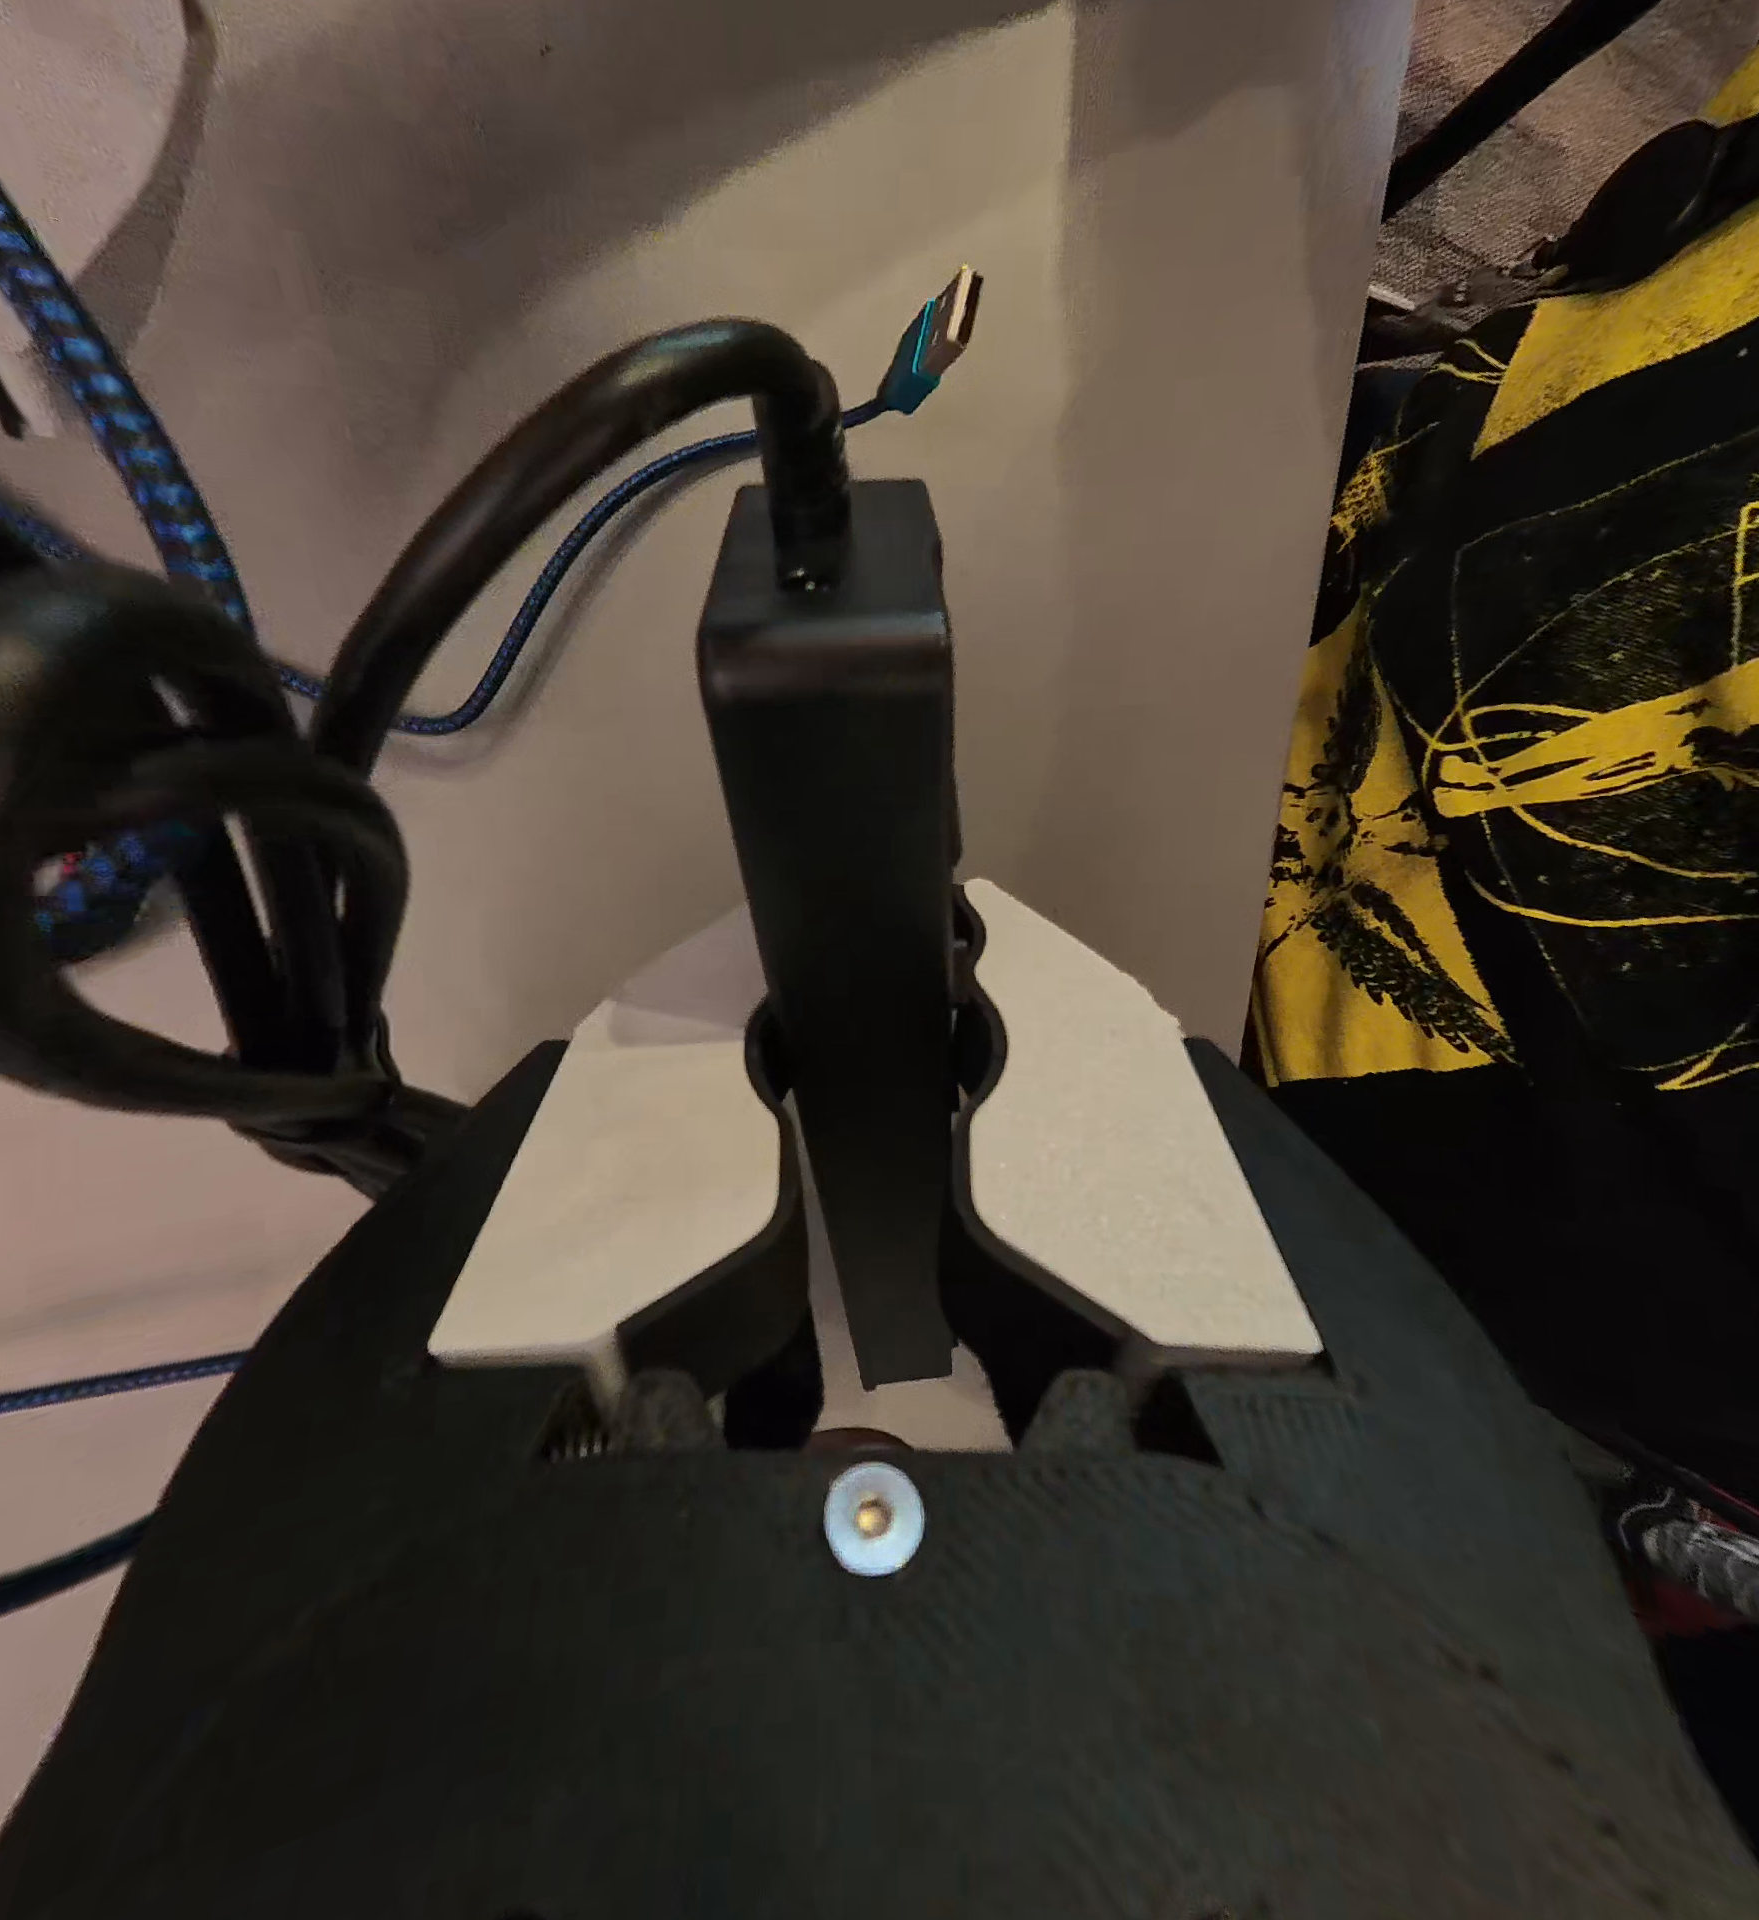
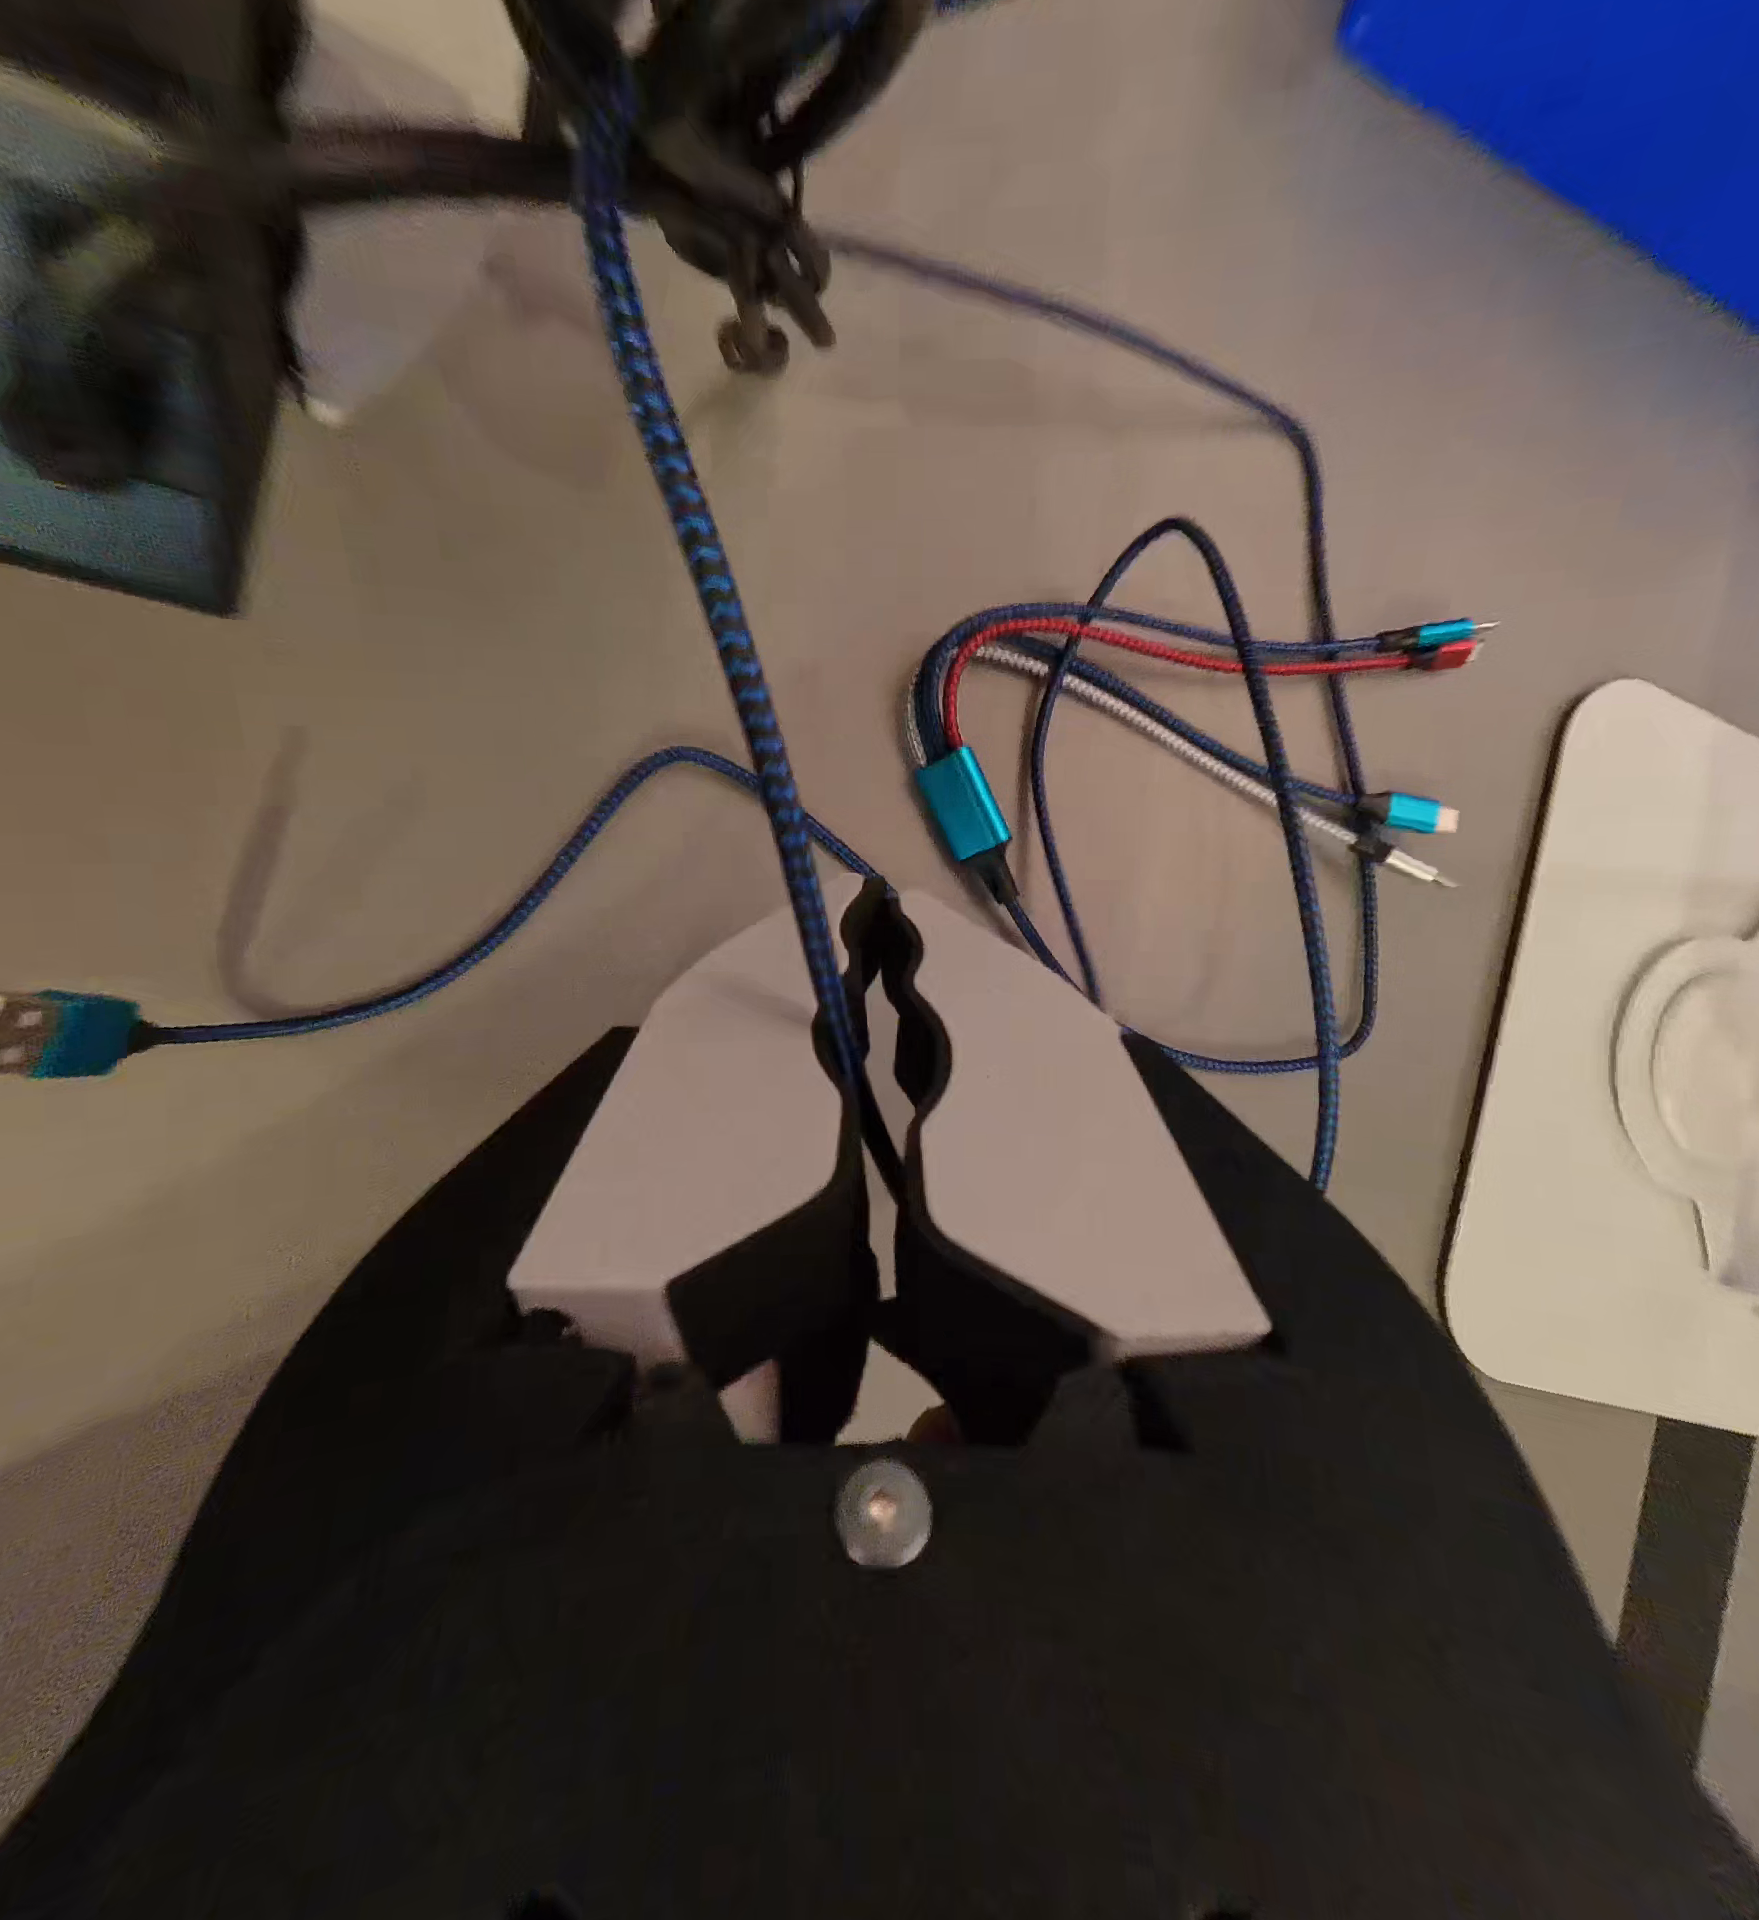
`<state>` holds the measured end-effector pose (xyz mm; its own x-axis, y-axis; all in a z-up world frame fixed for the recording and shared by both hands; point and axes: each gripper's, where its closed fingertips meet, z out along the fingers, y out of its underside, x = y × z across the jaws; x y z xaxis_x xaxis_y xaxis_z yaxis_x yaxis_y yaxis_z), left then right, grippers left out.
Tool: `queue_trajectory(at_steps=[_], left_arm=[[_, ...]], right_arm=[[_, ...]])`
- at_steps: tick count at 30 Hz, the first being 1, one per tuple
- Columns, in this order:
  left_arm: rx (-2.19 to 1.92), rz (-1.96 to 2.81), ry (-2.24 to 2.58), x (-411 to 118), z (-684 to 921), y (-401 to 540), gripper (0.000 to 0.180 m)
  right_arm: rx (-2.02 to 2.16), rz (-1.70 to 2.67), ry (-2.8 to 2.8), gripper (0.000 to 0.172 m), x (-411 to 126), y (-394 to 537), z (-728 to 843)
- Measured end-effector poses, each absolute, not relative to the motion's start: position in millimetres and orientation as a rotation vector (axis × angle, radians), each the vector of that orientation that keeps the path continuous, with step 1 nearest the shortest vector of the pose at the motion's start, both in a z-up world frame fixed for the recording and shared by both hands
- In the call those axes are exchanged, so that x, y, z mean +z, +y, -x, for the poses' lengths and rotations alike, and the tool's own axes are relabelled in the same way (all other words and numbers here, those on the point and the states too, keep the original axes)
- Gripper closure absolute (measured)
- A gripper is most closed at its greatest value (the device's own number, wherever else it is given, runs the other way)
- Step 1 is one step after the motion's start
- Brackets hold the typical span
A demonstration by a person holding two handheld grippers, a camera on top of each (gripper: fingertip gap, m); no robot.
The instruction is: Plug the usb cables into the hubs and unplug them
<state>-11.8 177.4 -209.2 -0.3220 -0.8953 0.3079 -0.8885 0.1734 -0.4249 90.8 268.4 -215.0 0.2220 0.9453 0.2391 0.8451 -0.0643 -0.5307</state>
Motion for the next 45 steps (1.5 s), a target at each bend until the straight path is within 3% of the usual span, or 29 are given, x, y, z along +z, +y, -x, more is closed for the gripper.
queue_trajectory(at_steps=[3, 12, 23, 24, 25, 29, 37, 41, 45], left_arm=[[-0.813, 1.827, 2.403, -211.4, 20.8, 181.0, 0.154], [-0.462, 1.843, 2.515, -228.4, 57.2, 196.1, 0.155], [-0.412, 1.941, 2.380, -226.5, 84.7, 216.4, 0.155], [-0.415, 1.945, 2.373, -226.5, 85.2, 216.8, 0.155], [-0.417, 1.949, 2.369, -226.8, 85.9, 217.2, 0.155], [-0.428, 1.957, 2.346, -228.2, 89.0, 219.1, 0.155], [-0.455, 1.950, 2.321, -227.5, 92.0, 220.7, 0.155], [-0.436, 1.938, 2.330, -229.4, 90.3, 219.4, 0.154], [-0.426, 1.933, 2.321, -230.0, 89.6, 217.7, 0.155]], right_arm=[[0.282, 1.964, -1.520, 0.172, -205.7, 277.0, -93.8], [0.507, 1.922, -0.888, 0.172, -111.4, 307.1, -169.9], [0.314, 2.452, -0.969, 0.172, -204.2, 266.9, -210.6], [0.303, 2.477, -0.978, 0.140, -207.7, 263.1, -210.2], [0.313, 2.485, -0.971, 0.125, -206.7, 259.7, -208.4], [0.306, 2.502, -0.924, 0.093, -188.5, 240.8, -208.6], [0.160, 2.288, -1.134, 0.070, -145.8, 191.5, -152.6], [0.072, 2.310, -1.288, 0.040, -175.8, 202.3, -140.5], [0.019, 2.395, -1.308, 0.039, -214.4, 236.9, -137.7]])
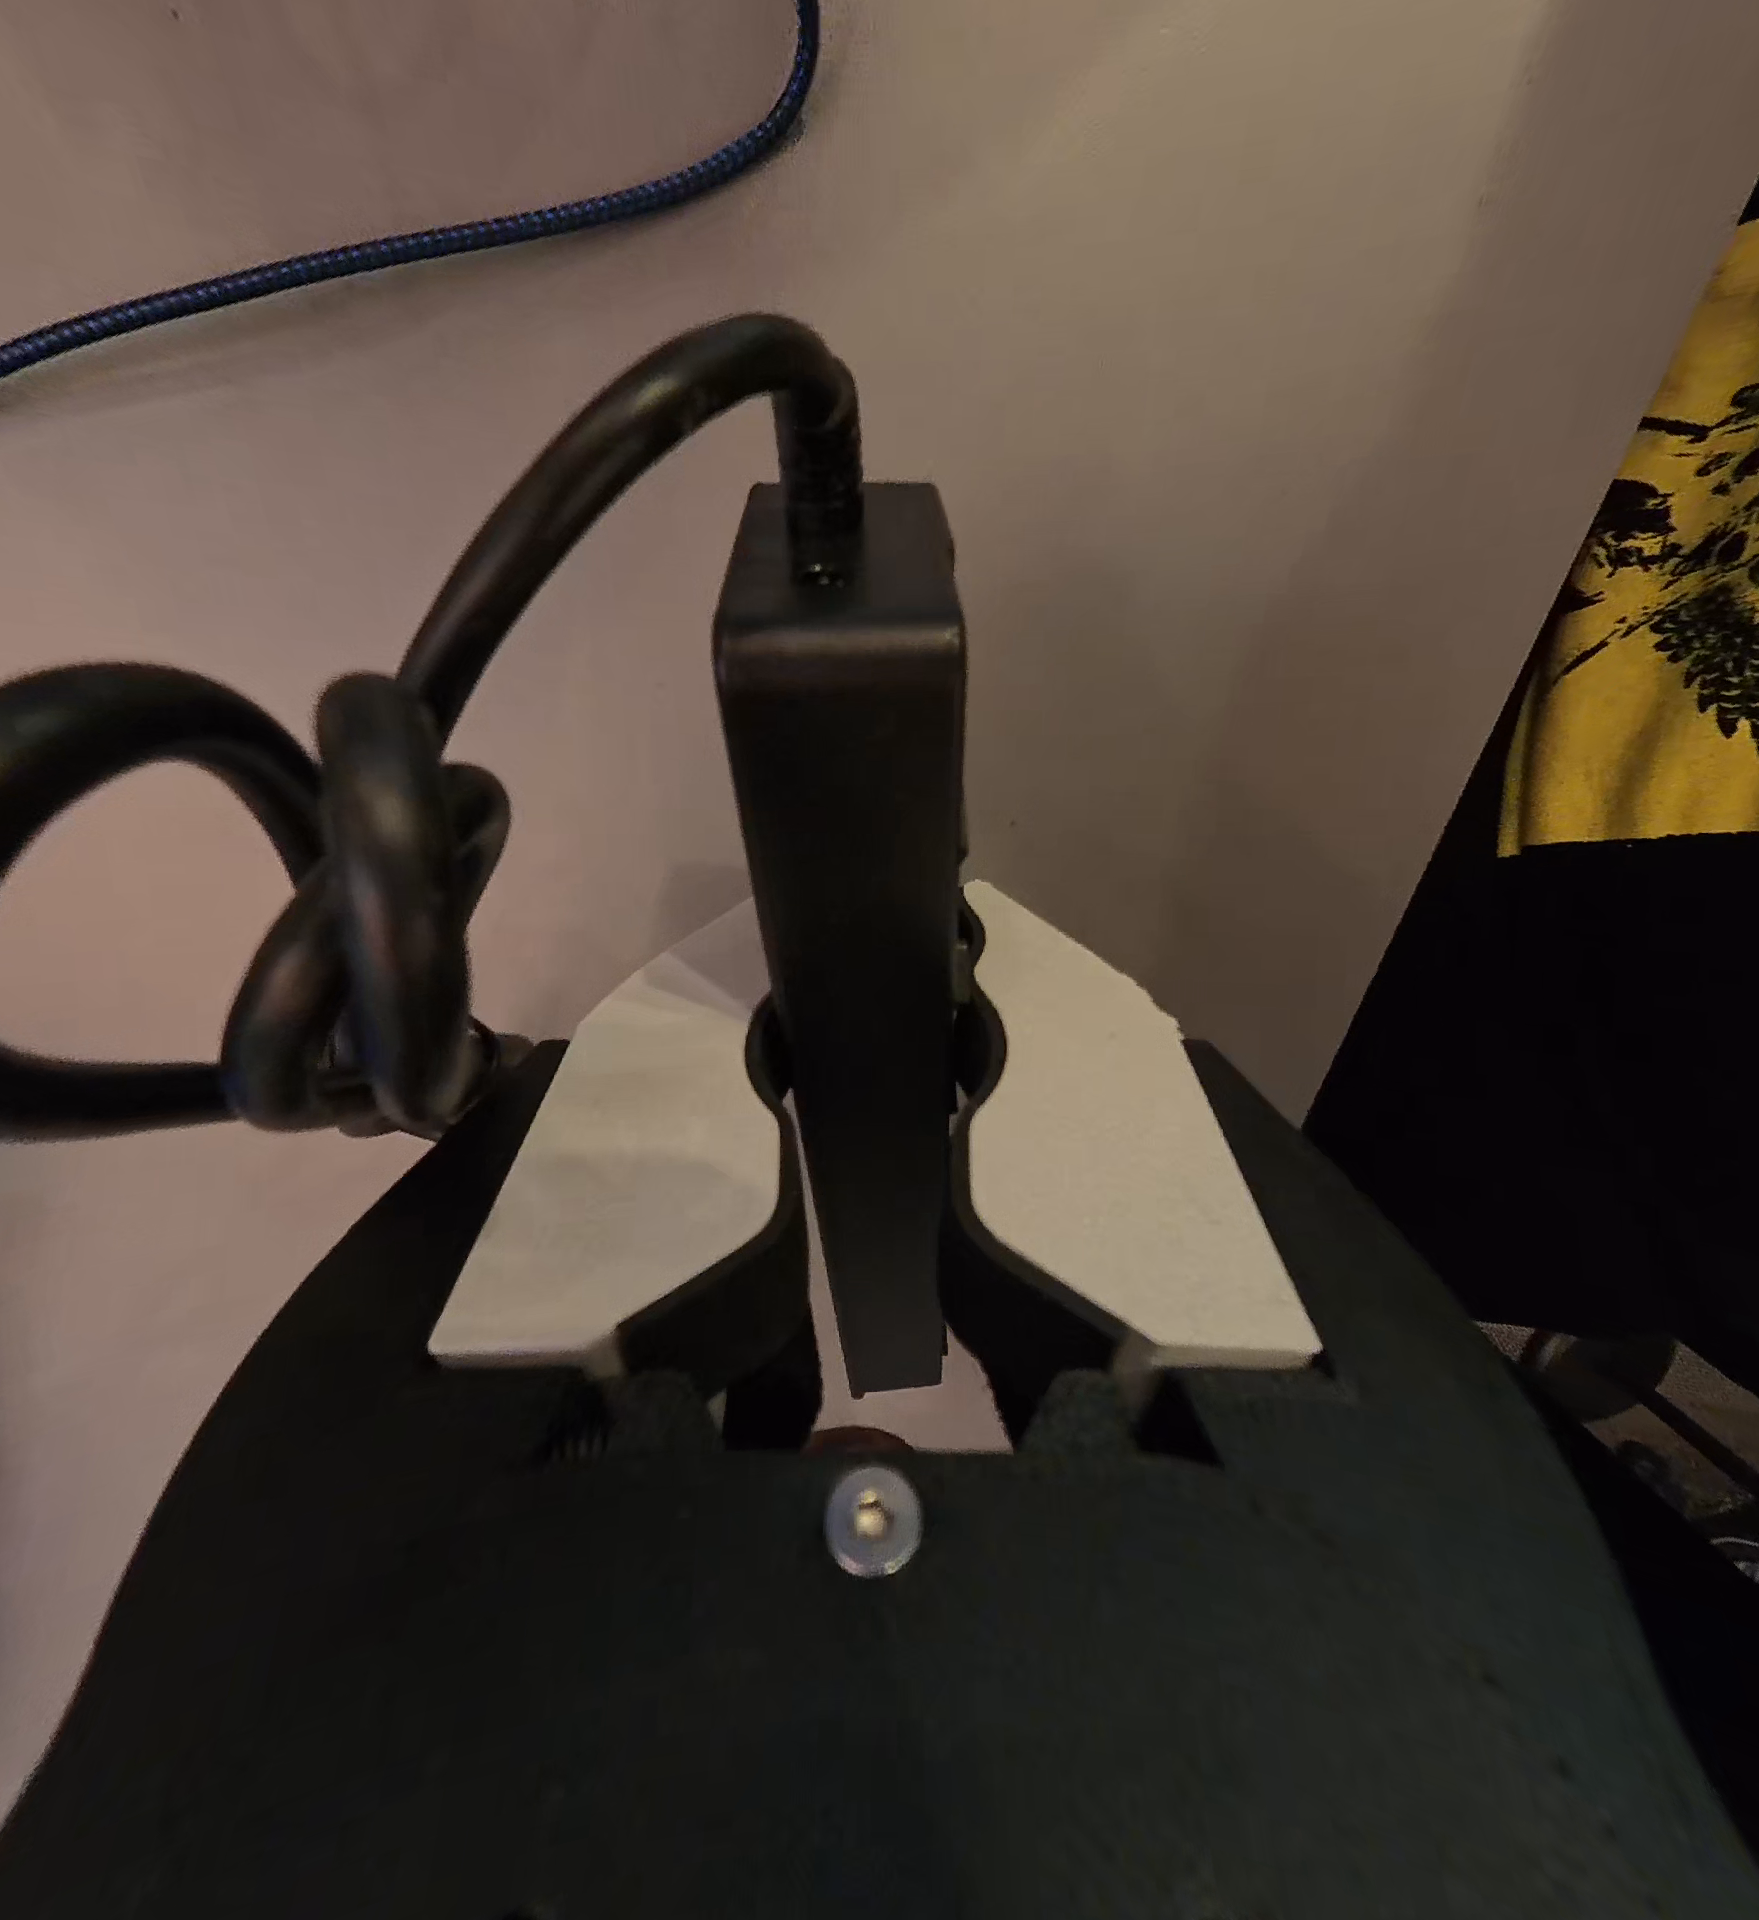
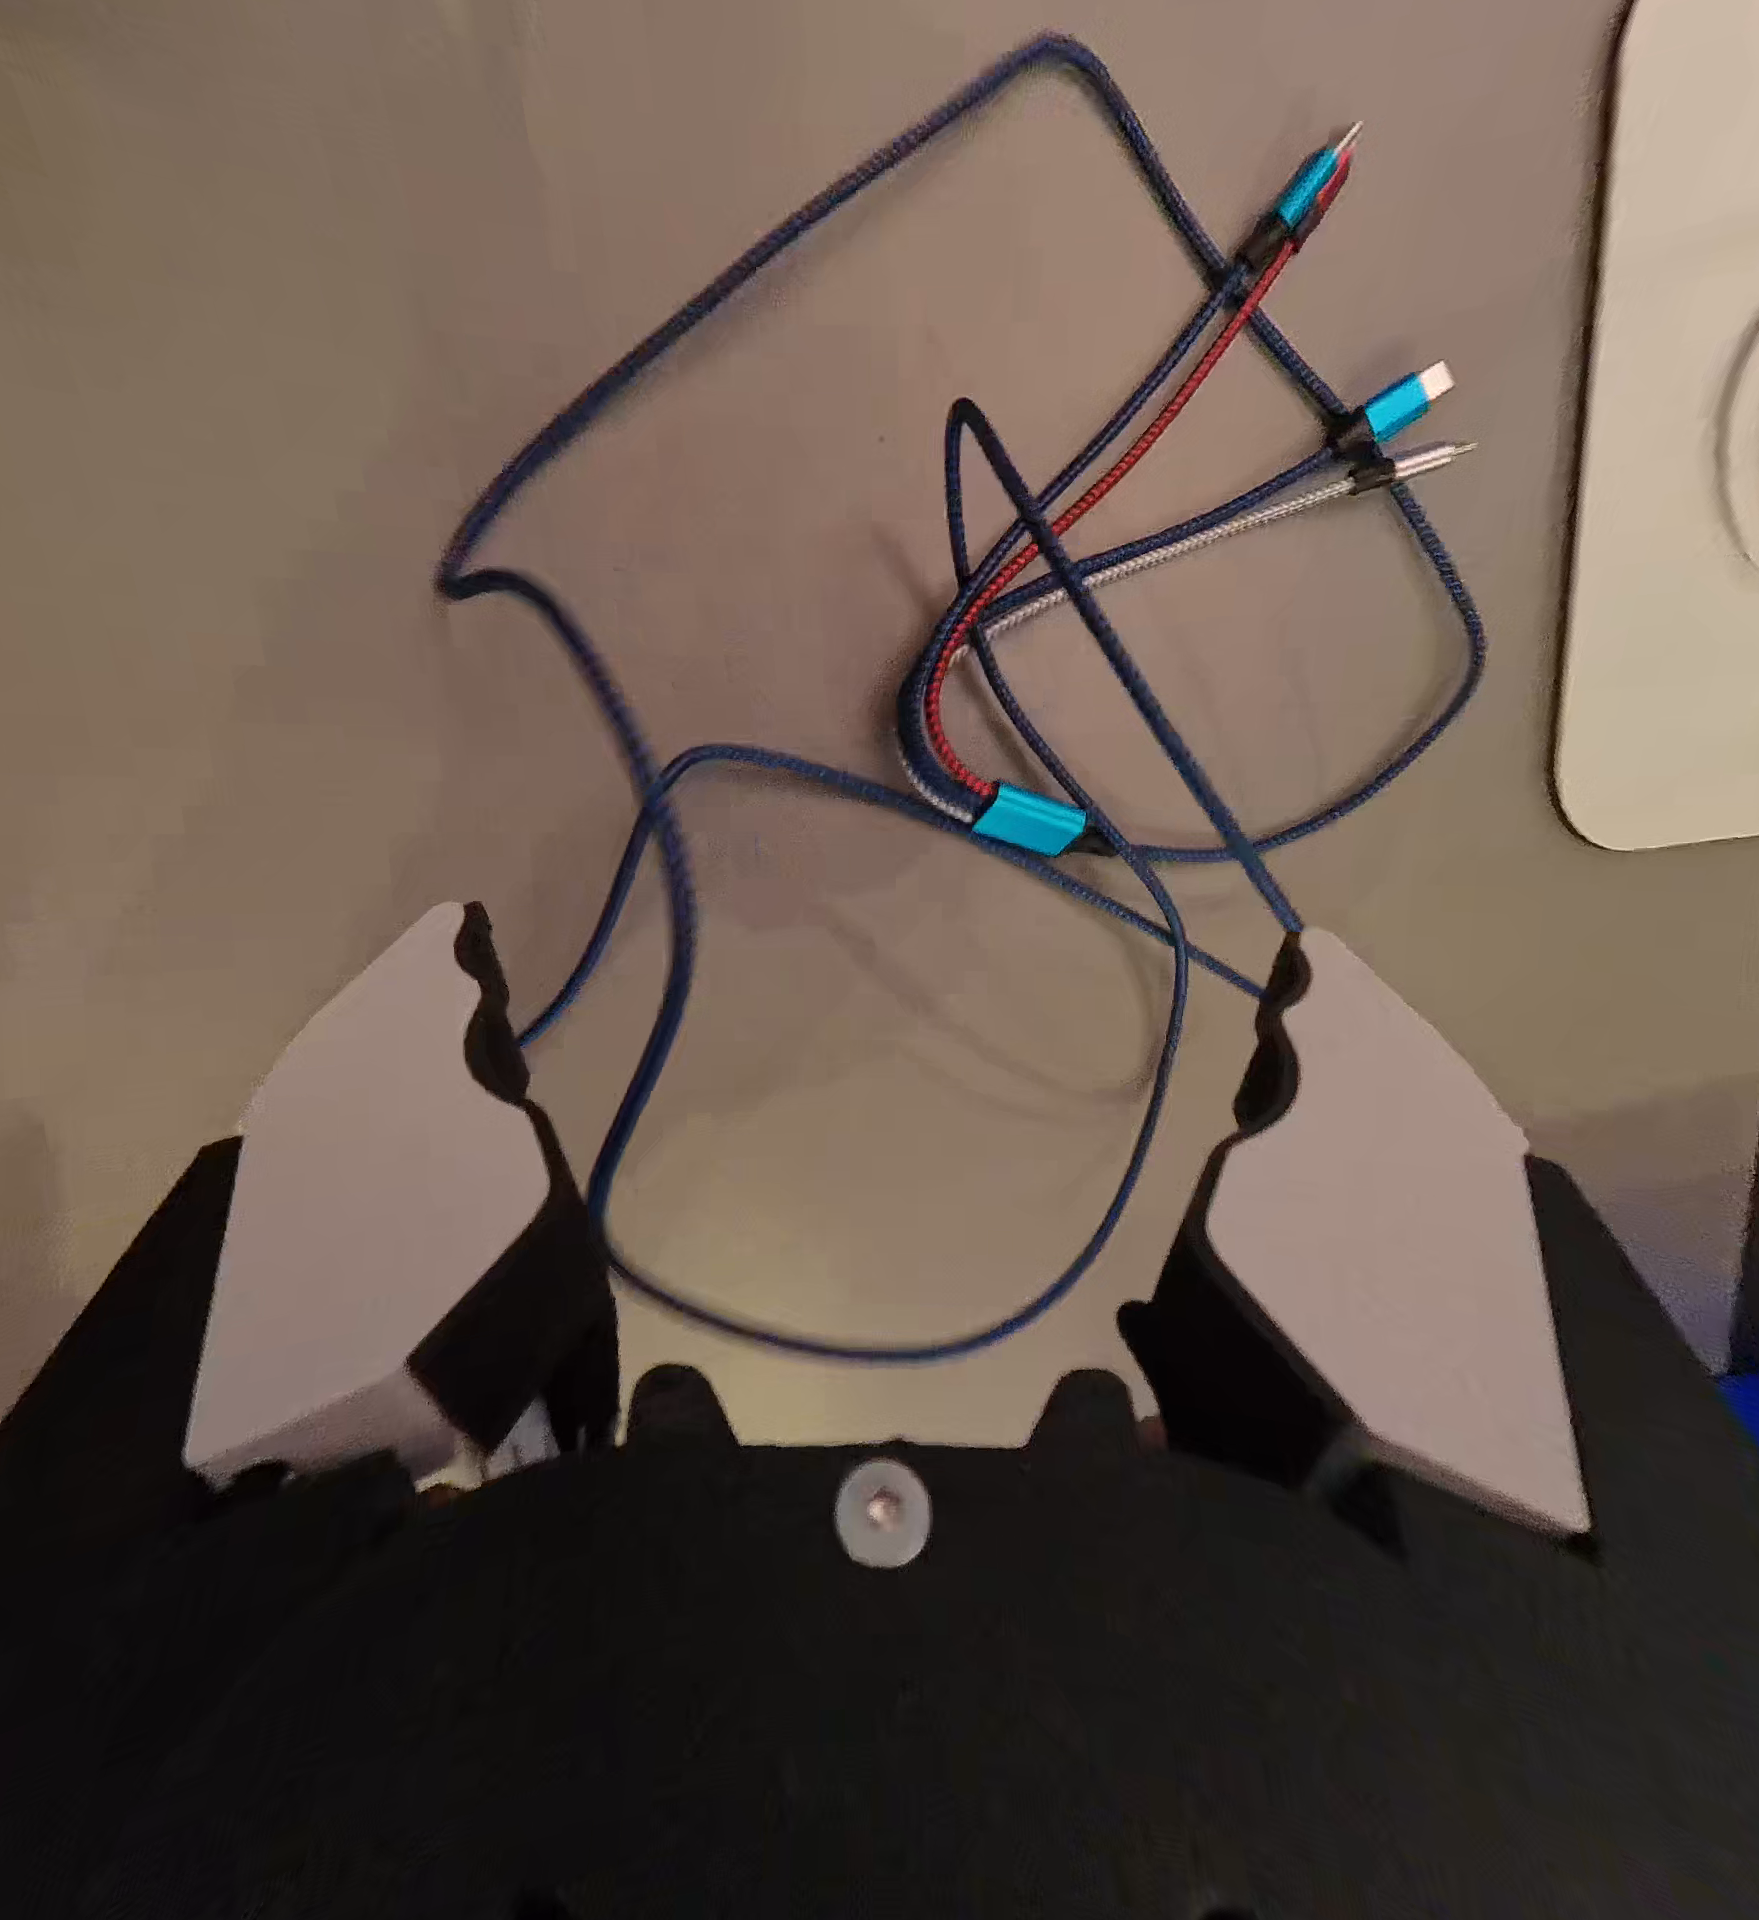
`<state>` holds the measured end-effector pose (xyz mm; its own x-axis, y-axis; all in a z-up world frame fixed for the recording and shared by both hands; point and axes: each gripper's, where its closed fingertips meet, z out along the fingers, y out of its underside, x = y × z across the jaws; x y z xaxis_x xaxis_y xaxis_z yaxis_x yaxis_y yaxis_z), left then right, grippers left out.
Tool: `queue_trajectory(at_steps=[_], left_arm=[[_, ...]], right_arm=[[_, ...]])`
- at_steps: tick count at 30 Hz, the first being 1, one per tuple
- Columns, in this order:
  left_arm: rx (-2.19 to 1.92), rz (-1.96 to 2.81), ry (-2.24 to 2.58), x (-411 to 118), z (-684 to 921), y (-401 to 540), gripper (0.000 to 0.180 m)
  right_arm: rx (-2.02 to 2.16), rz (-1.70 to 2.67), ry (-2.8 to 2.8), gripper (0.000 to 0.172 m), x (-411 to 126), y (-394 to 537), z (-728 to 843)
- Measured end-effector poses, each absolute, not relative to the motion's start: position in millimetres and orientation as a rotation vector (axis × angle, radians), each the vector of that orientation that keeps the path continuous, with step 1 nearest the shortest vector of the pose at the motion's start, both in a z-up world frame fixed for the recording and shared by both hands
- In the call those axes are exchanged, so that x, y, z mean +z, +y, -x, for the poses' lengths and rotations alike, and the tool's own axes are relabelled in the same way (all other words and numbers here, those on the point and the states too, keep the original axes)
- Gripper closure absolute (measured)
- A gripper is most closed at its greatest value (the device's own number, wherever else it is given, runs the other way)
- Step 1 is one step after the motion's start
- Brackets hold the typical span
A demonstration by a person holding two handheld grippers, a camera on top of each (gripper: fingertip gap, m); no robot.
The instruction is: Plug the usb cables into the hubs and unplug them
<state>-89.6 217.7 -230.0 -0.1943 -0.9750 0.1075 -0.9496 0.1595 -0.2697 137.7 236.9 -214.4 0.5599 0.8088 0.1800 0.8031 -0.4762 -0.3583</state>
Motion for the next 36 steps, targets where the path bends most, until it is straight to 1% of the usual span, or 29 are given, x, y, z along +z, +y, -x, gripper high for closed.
queue_trajectory(at_steps=[3, 5, 8, 10, 13, 15, 16, 17, 18, 19, 20, 23, 26, 28, 31, 36], left_arm=[[-0.432, 1.935, 2.314, -229.6, 89.8, 216.7, 0.155], [-0.441, 1.933, 2.316, -230.1, 89.1, 216.7, 0.155], [-0.448, 1.931, 2.322, -231.3, 87.7, 217.0, 0.155], [-0.461, 1.923, 2.327, -231.8, 87.1, 215.7, 0.155], [-0.477, 1.926, 2.325, -232.8, 86.8, 215.7, 0.154], [-0.477, 1.931, 2.322, -233.3, 86.9, 216.7, 0.155], [-0.477, 1.932, 2.321, -233.2, 86.9, 216.8, 0.154], [-0.476, 1.932, 2.321, -233.1, 86.9, 216.8, 0.155], [-0.472, 1.932, 2.320, -233.2, 87.0, 216.8, 0.154], [-0.468, 1.932, 2.321, -233.3, 87.1, 216.6, 0.154], [-0.465, 1.932, 2.321, -233.4, 87.1, 216.7, 0.154], [-0.454, 1.933, 2.323, -234.0, 87.2, 216.4, 0.154], [-0.446, 1.933, 2.324, -234.5, 86.9, 216.7, 0.154], [-0.451, 1.931, 2.313, -233.7, 86.1, 217.8, 0.155], [-0.468, 1.930, 2.292, -231.3, 84.4, 220.3, 0.155], [-0.468, 1.942, 2.283, -231.7, 84.7, 222.7, 0.155]], right_arm=[[0.011, 2.541, -1.239, 0.028, -236.0, 251.2, -134.8], [0.043, 2.571, -1.264, 0.026, -246.1, 257.3, -128.4], [0.082, 2.651, -1.304, 0.043, -263.1, 263.6, -132.8], [0.142, 2.694, -1.366, 0.049, -276.7, 260.0, -133.0], [0.158, 2.654, -1.458, 0.059, -275.4, 261.8, -131.0], [0.175, 2.610, -1.517, 0.082, -272.2, 262.0, -126.9], [0.182, 2.600, -1.537, 0.089, -271.1, 261.4, -125.3], [0.208, 2.594, -1.557, 0.102, -269.6, 259.6, -122.9], [0.263, 2.593, -1.577, 0.132, -268.5, 255.7, -118.7], [0.315, 2.596, -1.590, 0.152, -268.4, 251.5, -115.6], [0.343, 2.594, -1.593, 0.158, -268.5, 249.2, -115.1], [0.365, 2.567, -1.576, 0.165, -268.5, 246.4, -115.0], [0.385, 2.517, -1.499, 0.165, -265.8, 245.5, -116.7], [0.413, 2.472, -1.412, 0.166, -252.4, 245.8, -119.7], [0.439, 2.378, -1.253, 0.165, -209.6, 248.8, -132.7], [0.367, 2.233, -1.014, 0.165, -115.0, 250.2, -189.2]])
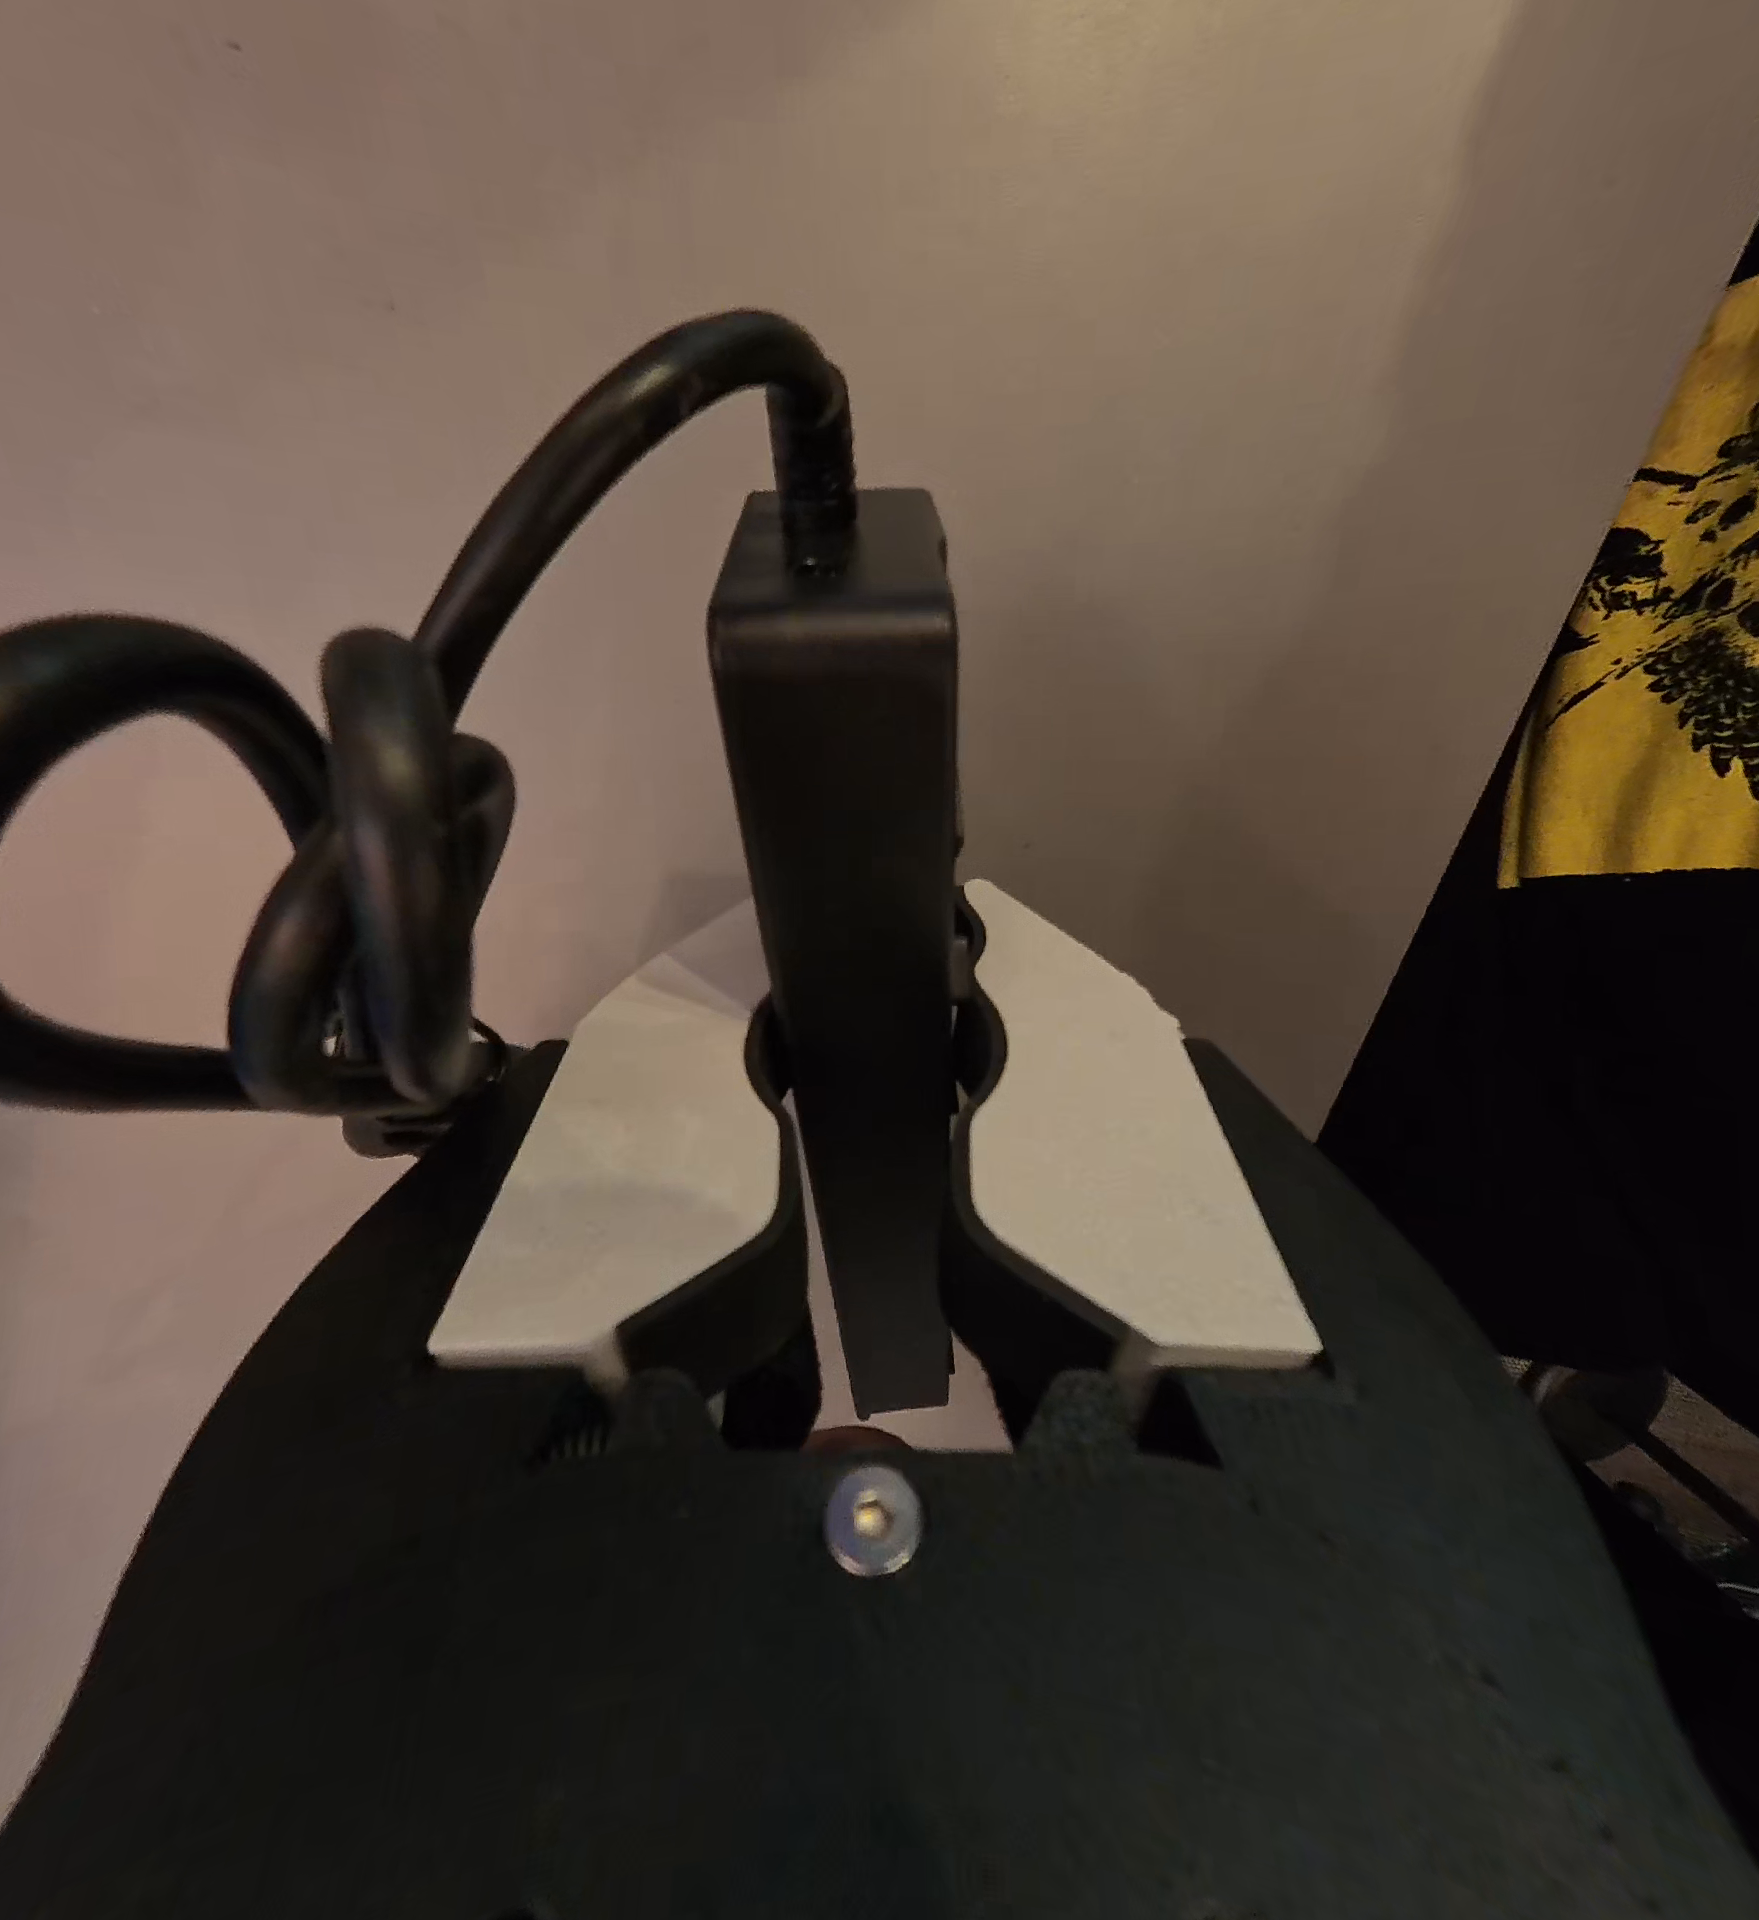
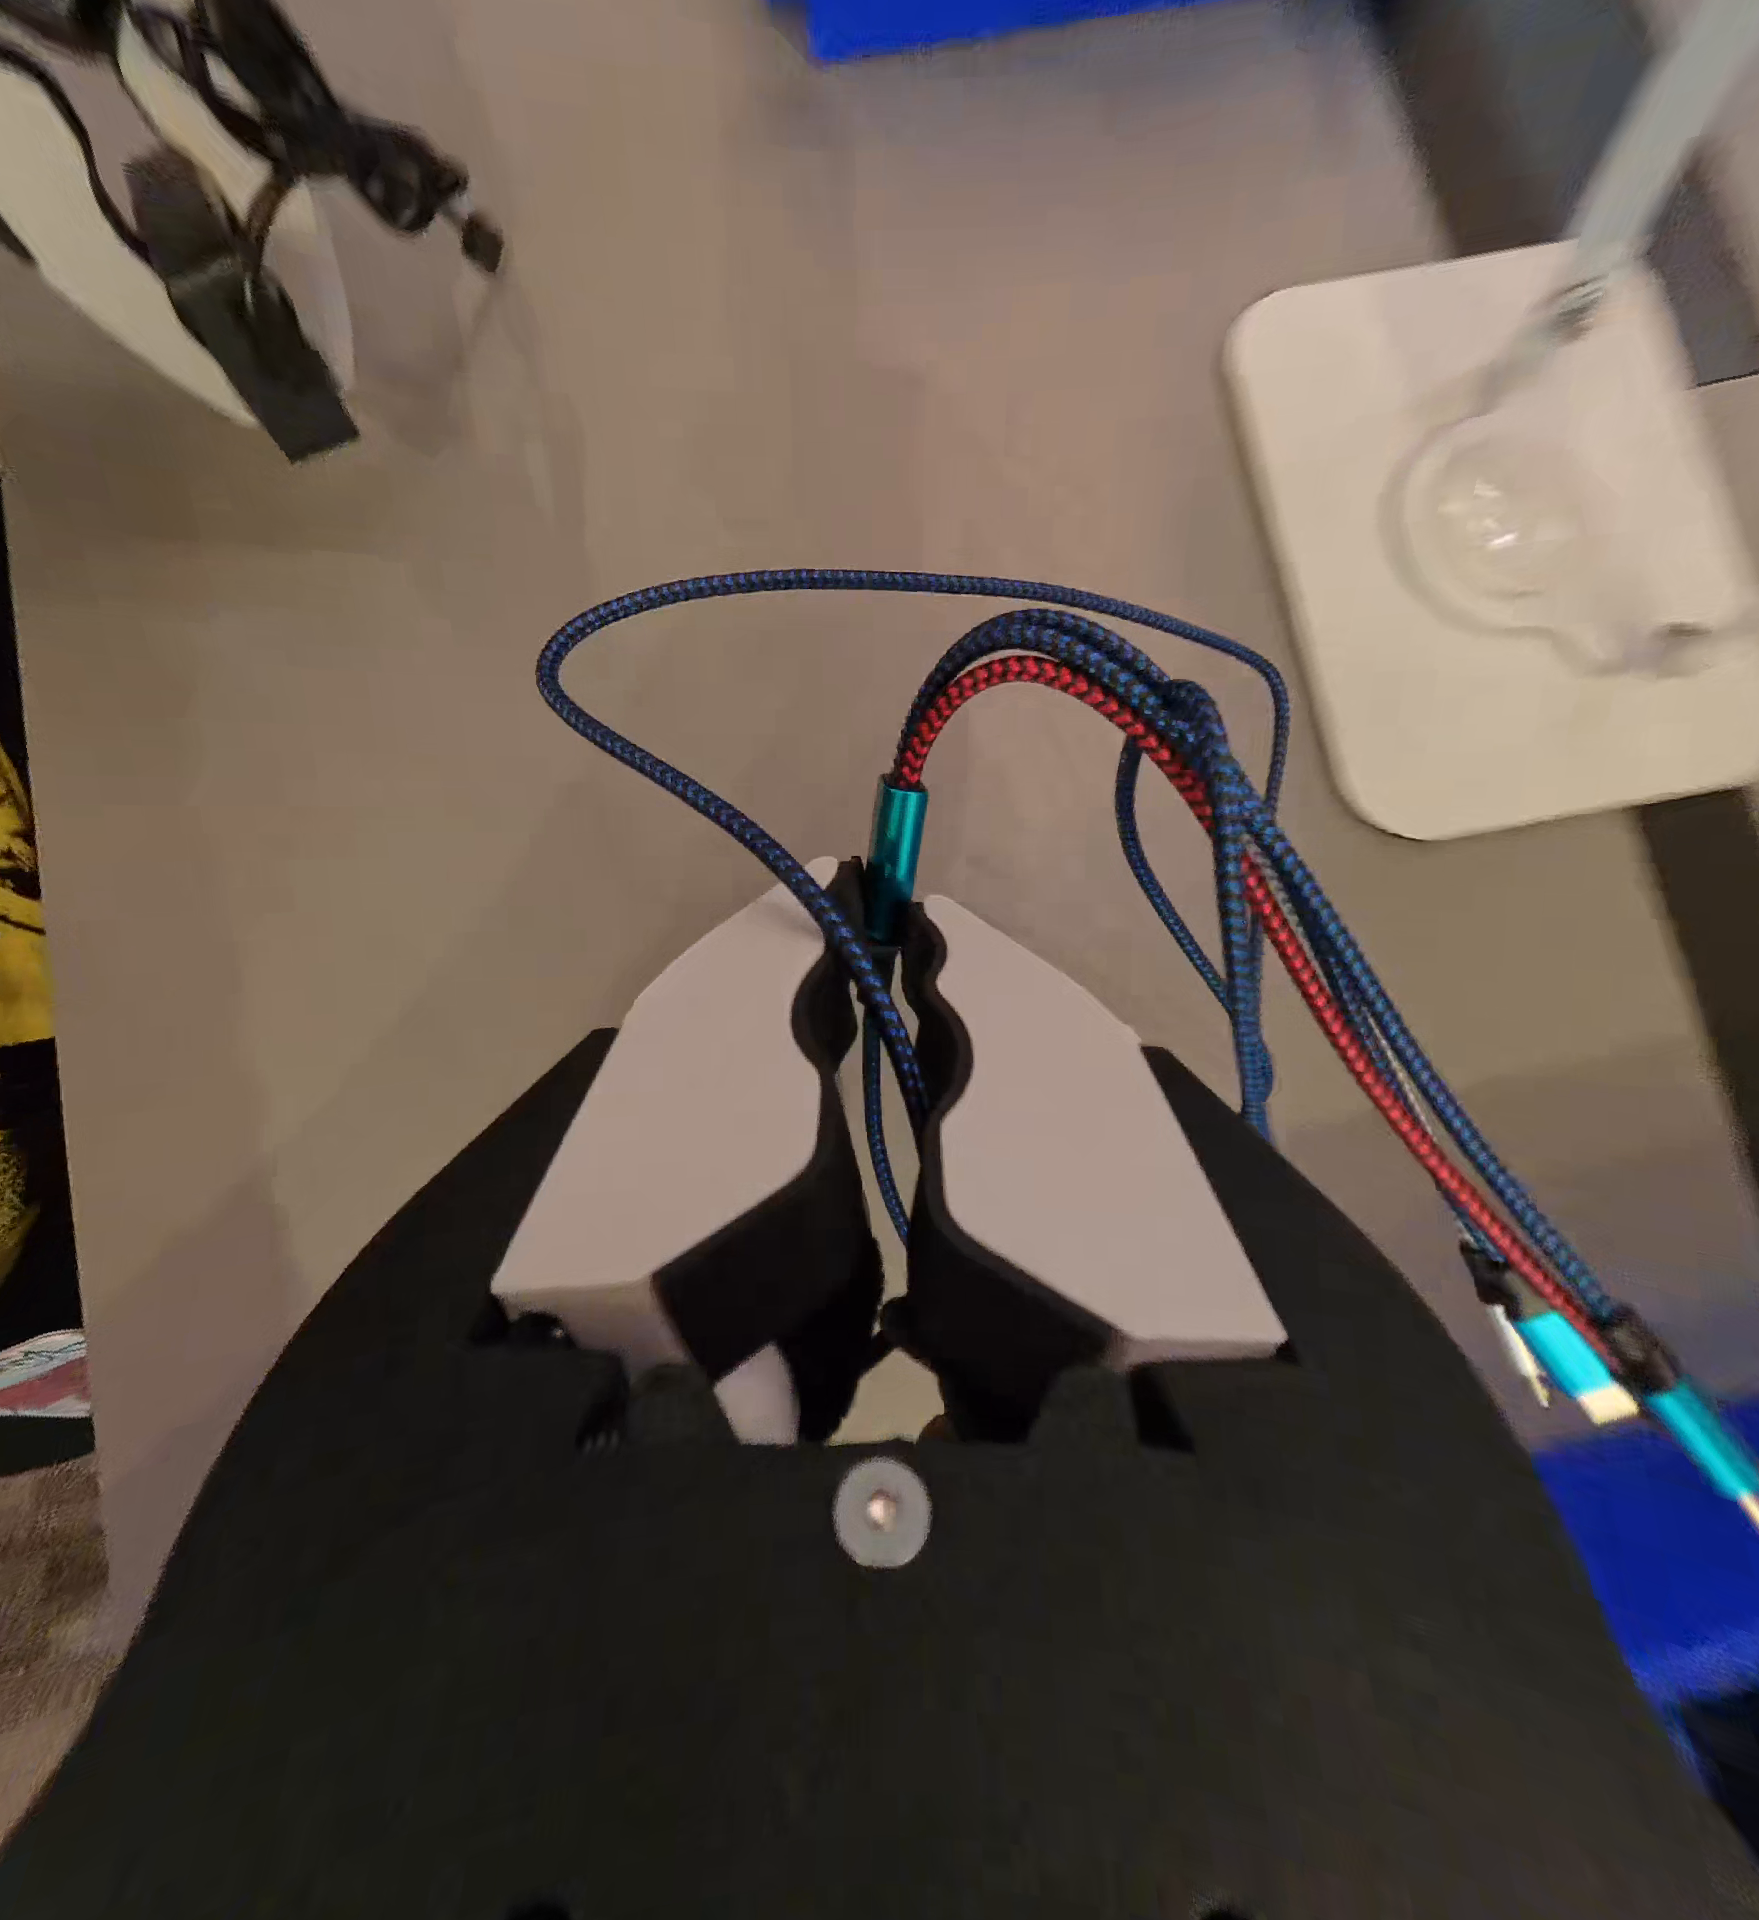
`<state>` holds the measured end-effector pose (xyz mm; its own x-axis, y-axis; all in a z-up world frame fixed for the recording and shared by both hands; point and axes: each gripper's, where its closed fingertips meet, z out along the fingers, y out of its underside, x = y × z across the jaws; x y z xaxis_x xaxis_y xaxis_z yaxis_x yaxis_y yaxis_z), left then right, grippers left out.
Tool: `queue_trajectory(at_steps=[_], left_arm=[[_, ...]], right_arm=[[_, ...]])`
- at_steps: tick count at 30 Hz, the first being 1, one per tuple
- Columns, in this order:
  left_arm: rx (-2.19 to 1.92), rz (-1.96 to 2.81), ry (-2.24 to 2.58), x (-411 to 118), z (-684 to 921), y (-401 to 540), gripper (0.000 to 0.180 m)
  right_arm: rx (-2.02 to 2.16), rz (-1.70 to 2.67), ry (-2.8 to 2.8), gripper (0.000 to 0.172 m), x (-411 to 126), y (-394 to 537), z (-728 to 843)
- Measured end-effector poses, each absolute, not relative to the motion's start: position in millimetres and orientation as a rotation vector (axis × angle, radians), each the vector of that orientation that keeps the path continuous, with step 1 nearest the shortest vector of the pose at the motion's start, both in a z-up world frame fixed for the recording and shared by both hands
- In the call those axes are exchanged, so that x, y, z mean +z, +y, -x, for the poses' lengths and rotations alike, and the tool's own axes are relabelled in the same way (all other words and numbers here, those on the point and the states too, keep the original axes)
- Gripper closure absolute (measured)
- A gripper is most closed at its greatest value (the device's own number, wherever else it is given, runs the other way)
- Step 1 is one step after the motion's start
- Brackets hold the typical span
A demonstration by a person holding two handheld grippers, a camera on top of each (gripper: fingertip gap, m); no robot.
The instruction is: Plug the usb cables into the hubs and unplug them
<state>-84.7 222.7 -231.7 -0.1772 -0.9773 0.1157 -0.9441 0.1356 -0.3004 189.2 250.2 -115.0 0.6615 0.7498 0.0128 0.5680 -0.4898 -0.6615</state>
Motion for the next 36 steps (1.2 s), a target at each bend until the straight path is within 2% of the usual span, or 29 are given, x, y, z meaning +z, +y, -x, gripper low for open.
queue_trajectory(at_steps=[12, 21, 25, 33, 36], left_arm=[[-0.436, 1.968, 2.294, -236.4, 83.6, 223.6, 0.154], [-0.440, 1.984, 2.314, -242.9, 79.4, 222.1, 0.154], [-0.448, 1.985, 2.330, -247.2, 78.4, 219.5, 0.155], [-0.442, 1.984, 2.338, -248.3, 79.5, 217.8, 0.155], [-0.435, 1.989, 2.341, -249.5, 80.7, 217.3, 0.155]], right_arm=[[-0.058, 2.131, -0.567, 0.165, 62.6, 243.5, -378.7], [-0.204, 2.009, -0.378, 0.165, 152.0, 234.1, -457.5], [-0.183, 2.046, -0.375, 0.165, 132.9, 232.6, -460.4], [0.002, 2.194, -0.420, 0.165, 12.6, 246.9, -435.1], [0.162, 2.146, -0.470, 0.166, 4.4, 247.7, -413.2]])
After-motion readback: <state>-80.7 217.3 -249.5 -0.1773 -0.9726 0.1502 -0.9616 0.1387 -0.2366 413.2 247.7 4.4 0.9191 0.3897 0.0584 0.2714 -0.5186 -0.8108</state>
